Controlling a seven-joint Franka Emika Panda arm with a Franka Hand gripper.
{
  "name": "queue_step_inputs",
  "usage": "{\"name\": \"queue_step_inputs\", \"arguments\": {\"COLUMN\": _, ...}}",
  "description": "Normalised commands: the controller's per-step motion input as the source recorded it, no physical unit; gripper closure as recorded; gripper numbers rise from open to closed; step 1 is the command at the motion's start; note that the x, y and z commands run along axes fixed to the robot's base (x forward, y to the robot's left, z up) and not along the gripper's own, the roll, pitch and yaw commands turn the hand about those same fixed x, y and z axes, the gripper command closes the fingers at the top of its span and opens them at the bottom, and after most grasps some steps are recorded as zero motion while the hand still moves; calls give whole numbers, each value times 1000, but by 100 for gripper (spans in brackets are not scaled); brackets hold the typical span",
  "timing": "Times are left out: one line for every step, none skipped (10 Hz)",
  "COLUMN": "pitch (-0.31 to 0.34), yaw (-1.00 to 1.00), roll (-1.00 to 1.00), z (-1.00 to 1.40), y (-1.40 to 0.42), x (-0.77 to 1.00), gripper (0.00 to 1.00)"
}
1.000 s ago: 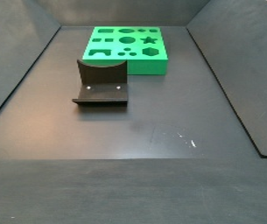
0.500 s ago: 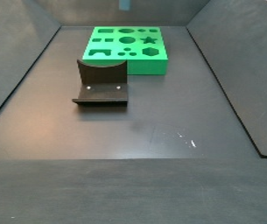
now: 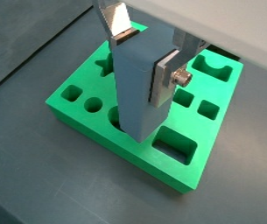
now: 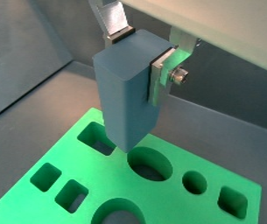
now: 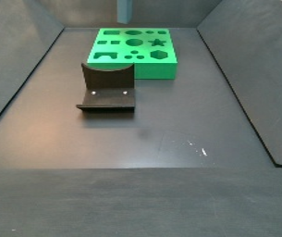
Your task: Insert the rectangle object.
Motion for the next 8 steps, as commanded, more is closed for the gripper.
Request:
{"name": "queue_step_inputs", "arguments": {"pitch": 300, "yaw": -446, "roll": 286, "z": 0, "y": 0, "x": 106, "gripper": 100}}
{"name": "queue_step_inputs", "arguments": {"pitch": 100, "yaw": -949, "roll": 170, "z": 180, "y": -26, "x": -131, "gripper": 100}}
{"name": "queue_step_inputs", "arguments": {"pitch": 99, "yaw": -951, "roll": 171, "z": 177, "y": -23, "x": -134, "gripper": 100}}
{"name": "queue_step_inputs", "arguments": {"pitch": 91, "yaw": -951, "roll": 173, "z": 171, "y": -20, "x": -131, "gripper": 100}}
{"name": "queue_step_inputs", "arguments": {"pitch": 70, "yaw": -943, "roll": 183, "z": 137, "y": -3, "x": -100, "gripper": 100}}
{"name": "queue_step_inputs", "arguments": {"pitch": 9, "yaw": -846, "roll": 254, "z": 0, "y": 0, "x": 0, "gripper": 100}}
{"name": "queue_step_inputs", "arguments": {"pitch": -19, "yaw": -763, "roll": 327, "z": -129, "y": 0, "x": 200, "gripper": 100}}
{"name": "queue_step_inputs", "arguments": {"pitch": -81, "yaw": -811, "roll": 301, "z": -100, "y": 0, "x": 254, "gripper": 100}}
